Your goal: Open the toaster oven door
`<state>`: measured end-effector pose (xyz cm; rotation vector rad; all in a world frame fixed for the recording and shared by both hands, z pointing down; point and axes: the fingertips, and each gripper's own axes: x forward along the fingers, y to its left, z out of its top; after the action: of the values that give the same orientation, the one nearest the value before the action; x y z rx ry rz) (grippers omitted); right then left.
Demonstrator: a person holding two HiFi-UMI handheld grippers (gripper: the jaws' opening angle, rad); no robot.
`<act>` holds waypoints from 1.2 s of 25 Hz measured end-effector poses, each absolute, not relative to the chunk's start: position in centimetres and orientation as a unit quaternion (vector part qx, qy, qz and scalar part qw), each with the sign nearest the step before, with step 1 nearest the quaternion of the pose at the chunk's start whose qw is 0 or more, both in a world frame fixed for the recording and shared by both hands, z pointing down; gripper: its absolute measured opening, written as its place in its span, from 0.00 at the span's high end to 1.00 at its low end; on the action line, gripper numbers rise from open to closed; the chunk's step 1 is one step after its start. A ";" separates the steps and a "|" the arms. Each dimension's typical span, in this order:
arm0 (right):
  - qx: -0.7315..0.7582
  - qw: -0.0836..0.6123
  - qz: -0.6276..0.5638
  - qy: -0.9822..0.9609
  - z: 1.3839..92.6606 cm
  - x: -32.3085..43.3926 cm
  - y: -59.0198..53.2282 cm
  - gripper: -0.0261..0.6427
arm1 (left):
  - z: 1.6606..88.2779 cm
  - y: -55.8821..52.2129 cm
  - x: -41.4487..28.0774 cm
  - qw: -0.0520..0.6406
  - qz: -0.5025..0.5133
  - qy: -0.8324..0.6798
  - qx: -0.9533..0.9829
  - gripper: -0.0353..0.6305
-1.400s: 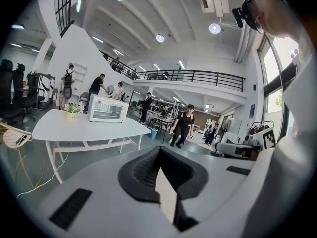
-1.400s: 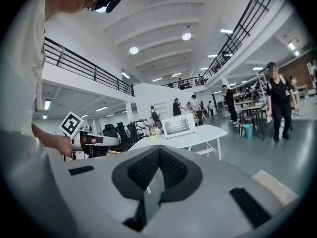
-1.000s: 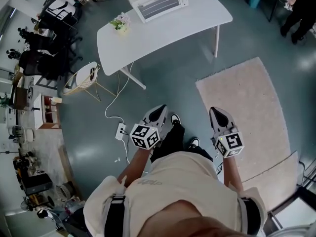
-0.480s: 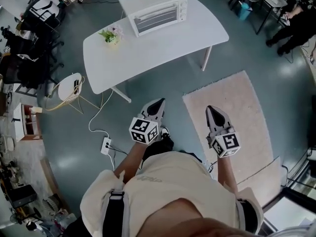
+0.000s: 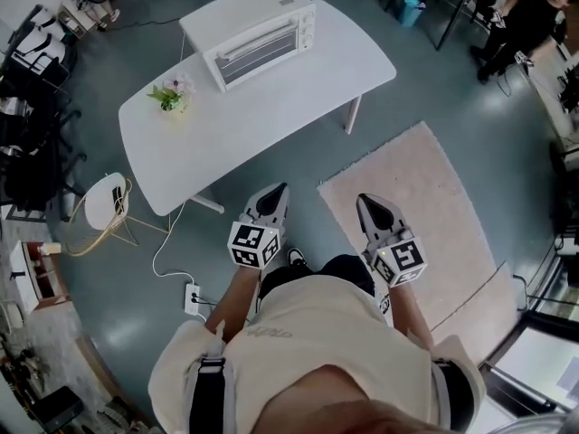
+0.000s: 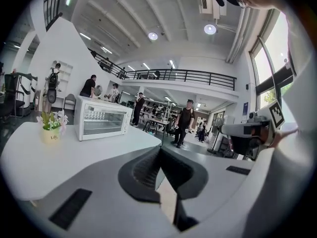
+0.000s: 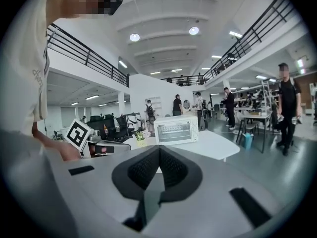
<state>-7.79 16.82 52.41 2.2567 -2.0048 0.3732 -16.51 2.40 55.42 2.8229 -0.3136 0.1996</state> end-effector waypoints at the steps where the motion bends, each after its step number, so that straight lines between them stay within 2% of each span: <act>1: 0.741 0.055 0.125 -0.657 52.7 -7.7 16.5 0.95 | 55.7 1.9 -16.4 0.151 0.071 -0.111 0.980 0.92; 9: 0.743 0.056 0.147 -0.651 53.3 -4.6 14.1 0.95 | 56.3 -1.8 -13.0 0.167 0.089 -0.118 0.975 0.92; 14: 0.724 0.015 0.165 -0.670 54.2 -0.2 10.4 0.95 | 55.5 -4.5 -9.8 0.155 0.097 -0.138 0.973 0.92; 21: 0.685 0.019 0.131 -0.717 51.5 7.0 3.6 0.95 | 52.3 -9.2 -3.7 0.139 0.093 -0.181 0.969 0.92; 30: 0.638 0.034 0.130 -0.758 52.9 13.4 -1.1 0.95 | 51.5 -13.1 3.2 0.147 0.092 -0.220 0.960 0.92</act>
<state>13.40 -1.14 52.86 1.9631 -2.3309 0.3995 3.21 -13.05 51.51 2.7632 -0.6322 0.2658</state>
